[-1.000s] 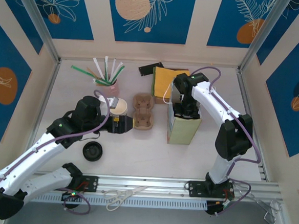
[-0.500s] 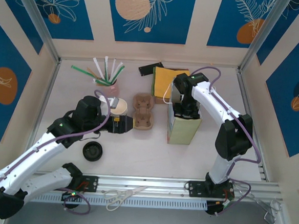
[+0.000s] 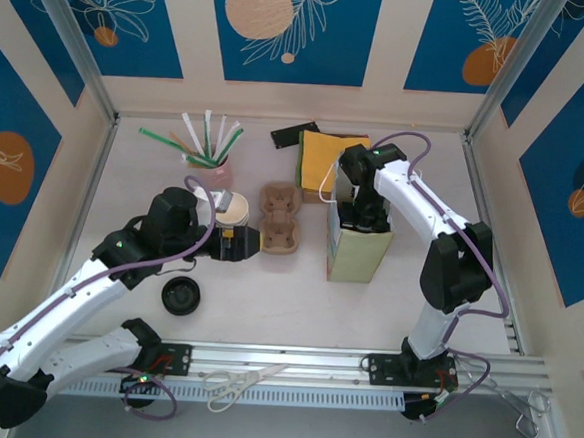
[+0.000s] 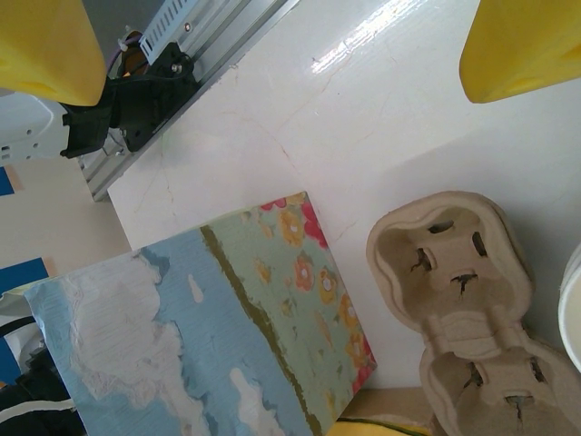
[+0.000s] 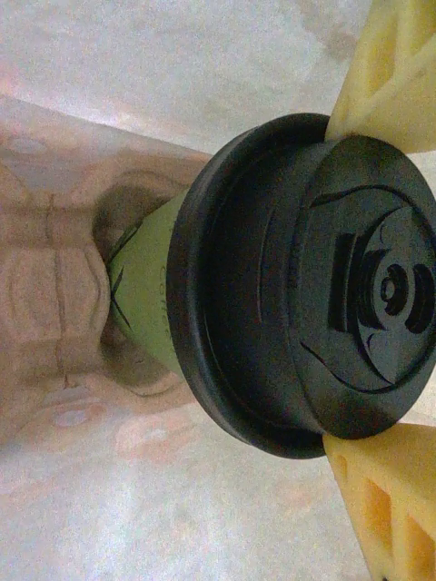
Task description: Pack the takeout coffee
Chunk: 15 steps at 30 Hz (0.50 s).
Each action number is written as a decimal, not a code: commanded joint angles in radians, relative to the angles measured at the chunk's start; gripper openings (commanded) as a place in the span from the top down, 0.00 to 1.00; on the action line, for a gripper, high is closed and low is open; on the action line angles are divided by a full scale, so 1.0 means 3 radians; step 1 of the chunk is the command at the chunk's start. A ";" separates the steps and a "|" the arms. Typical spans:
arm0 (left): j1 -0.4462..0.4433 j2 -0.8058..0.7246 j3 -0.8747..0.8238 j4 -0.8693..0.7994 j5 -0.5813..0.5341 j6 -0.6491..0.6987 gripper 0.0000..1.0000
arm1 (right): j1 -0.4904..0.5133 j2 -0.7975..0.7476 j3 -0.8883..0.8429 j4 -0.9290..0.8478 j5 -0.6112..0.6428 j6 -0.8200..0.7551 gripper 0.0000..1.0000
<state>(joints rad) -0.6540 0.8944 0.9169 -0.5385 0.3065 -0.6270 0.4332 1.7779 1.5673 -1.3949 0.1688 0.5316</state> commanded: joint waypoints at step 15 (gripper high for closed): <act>-0.0014 -0.0026 0.0037 0.0010 0.0036 0.0034 0.00 | -0.0029 0.0181 -0.0195 0.0234 -0.0044 -0.0033 0.34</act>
<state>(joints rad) -0.6540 0.8944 0.9169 -0.5385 0.3065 -0.6273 0.4297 1.7863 1.5467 -1.3739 0.1638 0.5312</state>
